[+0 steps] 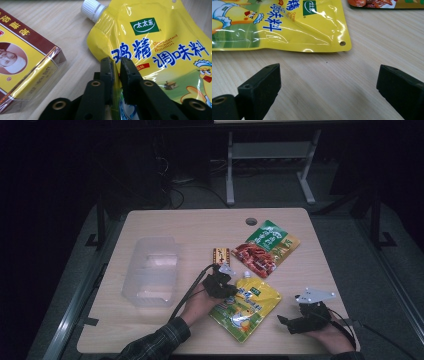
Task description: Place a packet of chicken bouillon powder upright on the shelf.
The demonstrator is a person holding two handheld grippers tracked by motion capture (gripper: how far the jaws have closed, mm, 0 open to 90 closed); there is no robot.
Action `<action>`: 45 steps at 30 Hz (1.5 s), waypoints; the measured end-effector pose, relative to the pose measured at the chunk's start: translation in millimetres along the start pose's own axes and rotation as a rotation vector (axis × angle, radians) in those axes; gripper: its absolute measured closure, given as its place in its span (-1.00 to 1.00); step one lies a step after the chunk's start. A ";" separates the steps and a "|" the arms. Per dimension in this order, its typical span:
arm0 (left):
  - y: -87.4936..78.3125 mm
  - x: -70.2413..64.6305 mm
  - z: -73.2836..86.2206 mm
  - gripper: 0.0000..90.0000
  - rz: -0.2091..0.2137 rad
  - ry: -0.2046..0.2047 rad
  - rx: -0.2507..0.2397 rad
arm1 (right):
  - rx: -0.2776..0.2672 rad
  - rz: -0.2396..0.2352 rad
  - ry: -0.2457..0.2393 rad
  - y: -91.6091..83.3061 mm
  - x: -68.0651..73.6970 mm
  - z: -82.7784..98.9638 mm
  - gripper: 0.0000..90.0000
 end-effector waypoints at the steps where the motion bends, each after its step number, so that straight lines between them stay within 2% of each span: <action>1: 0.2 0.1 -0.6 0.92 -0.003 -0.010 -0.016 | 0.001 0.000 0.000 0.0 0.1 0.0 -0.89; 3: -1.0 1.1 -0.1 0.97 -0.006 0.015 -0.013 | -0.001 -0.001 0.000 0.0 0.1 -0.2 -0.89; 4: -1.0 1.1 -0.1 0.99 -0.006 0.015 -0.013 | -0.001 -0.001 0.000 0.0 0.1 -0.2 -0.89; 6: -2.0 -0.8 -2.0 1.00 0.012 -0.004 -0.039 | 0.000 0.000 0.007 -0.1 -0.4 0.1 -0.89; 9: -6.2 -2.1 -4.3 1.00 0.023 0.002 -0.066 | 0.000 -0.001 0.011 -0.4 -0.9 0.3 -0.89; 11: -8.3 -2.1 -4.9 1.00 0.032 0.000 -0.071 | 0.000 -0.001 0.011 -0.5 -1.0 0.4 -0.89; 12: -10.1 -2.5 -6.6 1.00 0.036 -0.009 -0.089 | 0.000 -0.002 0.011 -0.6 -1.1 0.4 -0.89; 14: -16.2 -3.6 -9.4 1.00 0.047 -0.032 -0.119 | 0.000 -0.005 0.013 -0.9 -1.0 0.2 -0.89; 16: -18.5 -3.2 -9.5 1.00 0.048 -0.030 -0.121 | 0.000 -0.006 0.014 -0.9 -0.8 0.2 -0.89; 20: -30.6 -2.3 -13.0 1.00 0.064 -0.047 -0.164 | -0.007 -0.019 0.017 -1.9 0.7 -1.6 -0.89; 21: -38.1 -2.0 -15.8 1.00 0.064 -0.046 -0.190 | -0.018 -0.040 0.019 -2.7 2.6 -4.0 -0.89; 22: -38.1 -2.0 -15.8 1.00 0.064 -0.046 -0.190 | -0.018 -0.040 0.019 -2.7 2.6 -4.0 -0.89; 23: -45.3 -1.8 -17.7 1.00 0.066 -0.048 -0.208 | -0.018 -0.068 0.033 -3.9 5.2 -6.3 -0.89; 26: -51.8 -2.1 -19.5 1.00 0.074 -0.052 -0.226 | -0.030 -0.088 0.026 -4.3 7.2 -9.8 -0.89; 27: -58.3 -2.8 -21.2 1.00 0.075 -0.053 -0.245 | -0.036 -0.110 0.037 -4.4 10.9 -13.1 -0.89; 28: -58.3 -2.8 -21.2 1.00 0.075 -0.053 -0.245 | -0.036 -0.110 0.037 -4.4 10.9 -13.1 -0.89; 29: -61.4 -3.5 -22.2 1.00 0.078 -0.052 -0.257 | -0.048 -0.133 0.045 -3.7 14.3 -17.5 -0.88; 31: -70.5 -5.2 -24.8 1.00 0.082 -0.050 -0.288 | -0.069 -0.151 0.050 -3.0 18.0 -23.1 -0.86; 32: -70.5 -5.2 -24.8 1.00 0.082 -0.050 -0.288 | -0.069 -0.151 0.050 -3.0 18.0 -23.1 -0.86; 35: -79.5 -6.0 -26.5 1.00 0.087 -0.045 -0.310 | -0.122 -0.205 0.081 1.3 22.7 -36.3 -0.85; 36: -79.5 -6.0 -26.5 1.00 0.087 -0.045 -0.310 | -0.122 -0.205 0.081 1.3 22.7 -36.3 -0.85; 37: -82.4 -6.0 -26.9 1.00 0.089 -0.048 -0.319 | -0.134 -0.242 0.100 5.3 25.7 -42.8 -0.85; 38: -82.4 -6.0 -26.9 1.00 0.089 -0.048 -0.319 | -0.134 -0.242 0.100 5.3 25.7 -42.8 -0.85; 39: -84.1 -5.2 -27.3 1.00 0.086 -0.045 -0.324 | -0.141 -0.278 0.114 10.9 29.3 -48.3 -0.85; 42: -85.9 -4.8 -27.7 1.00 0.087 -0.046 -0.329 | -0.146 -0.312 0.129 18.2 33.8 -53.9 -0.85; 45: -87.1 -4.4 -28.3 1.00 0.084 -0.043 -0.335 | -0.131 -0.325 0.119 28.1 38.4 -58.4 -0.84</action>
Point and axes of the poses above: each handheld gripper's, and its own axes: y roughly forward along the jaws, z roughly out of its underside, x roughly to its left, the point moved 9 cm from there along y, roughly forward along the jaws
